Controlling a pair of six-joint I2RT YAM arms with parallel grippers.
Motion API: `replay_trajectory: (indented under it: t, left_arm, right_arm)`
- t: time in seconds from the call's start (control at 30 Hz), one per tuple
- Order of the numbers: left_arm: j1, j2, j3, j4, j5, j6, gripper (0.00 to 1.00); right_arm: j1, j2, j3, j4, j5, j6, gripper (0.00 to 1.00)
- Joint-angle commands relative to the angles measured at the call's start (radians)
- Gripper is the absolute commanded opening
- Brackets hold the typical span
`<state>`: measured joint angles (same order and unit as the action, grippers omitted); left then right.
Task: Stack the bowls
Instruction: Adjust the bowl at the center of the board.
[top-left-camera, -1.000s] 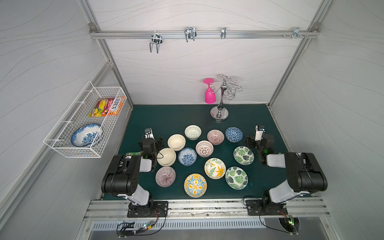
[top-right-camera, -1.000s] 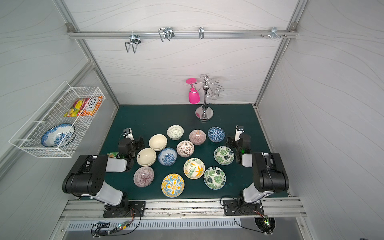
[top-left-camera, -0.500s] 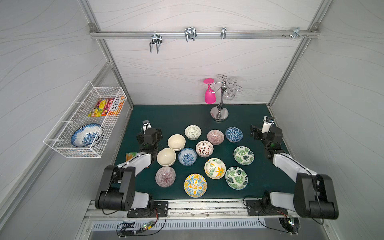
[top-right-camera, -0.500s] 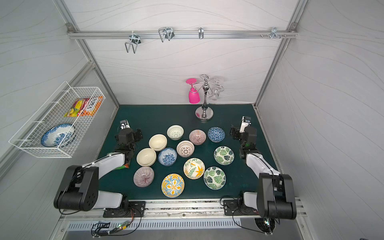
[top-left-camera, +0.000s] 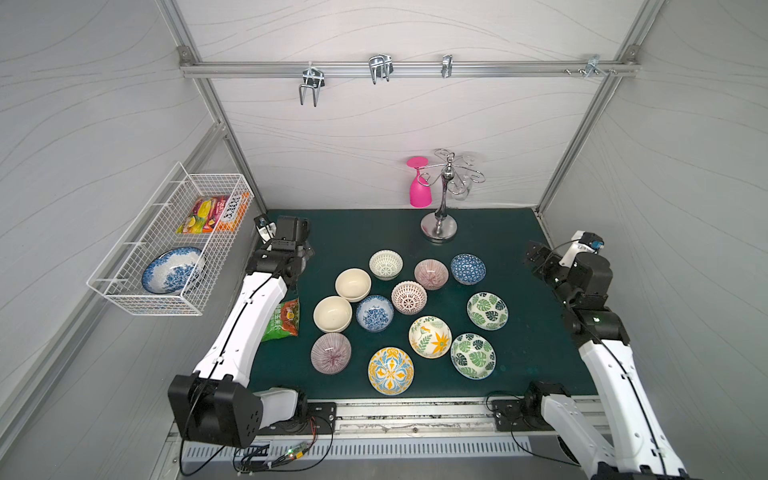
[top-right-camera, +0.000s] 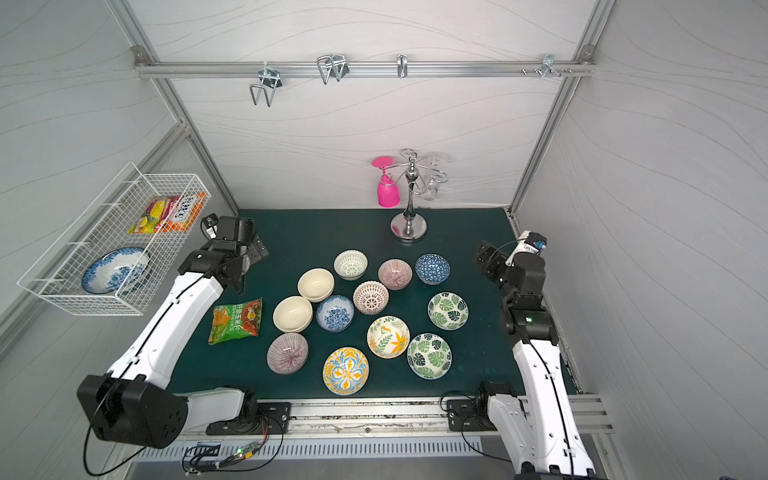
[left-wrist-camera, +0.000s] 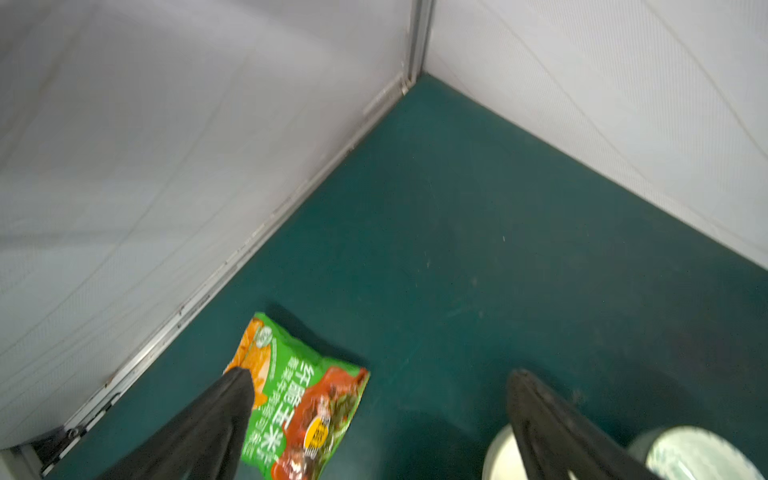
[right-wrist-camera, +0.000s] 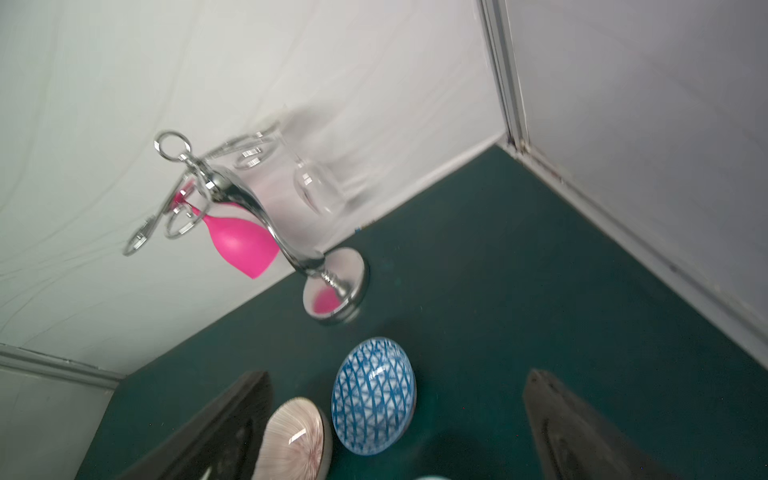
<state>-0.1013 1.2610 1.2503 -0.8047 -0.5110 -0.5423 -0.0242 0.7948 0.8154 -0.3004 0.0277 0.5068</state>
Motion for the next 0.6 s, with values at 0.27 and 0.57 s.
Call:
replay_trajectory:
  t: [0.27,0.57]
  left_arm:
    - [-0.03,-0.044,-0.009,-0.118,0.447,-0.123,1.0]
    - [-0.192,0.428,0.331,-0.124,0.641,0.047,0.96]
  right_arm:
    - [0.366,0.135,0.224,-0.495,-0.116,0.006,0.98]
    - [0.588,0.376,0.353,-0.524,0.01,0.05,0.97]
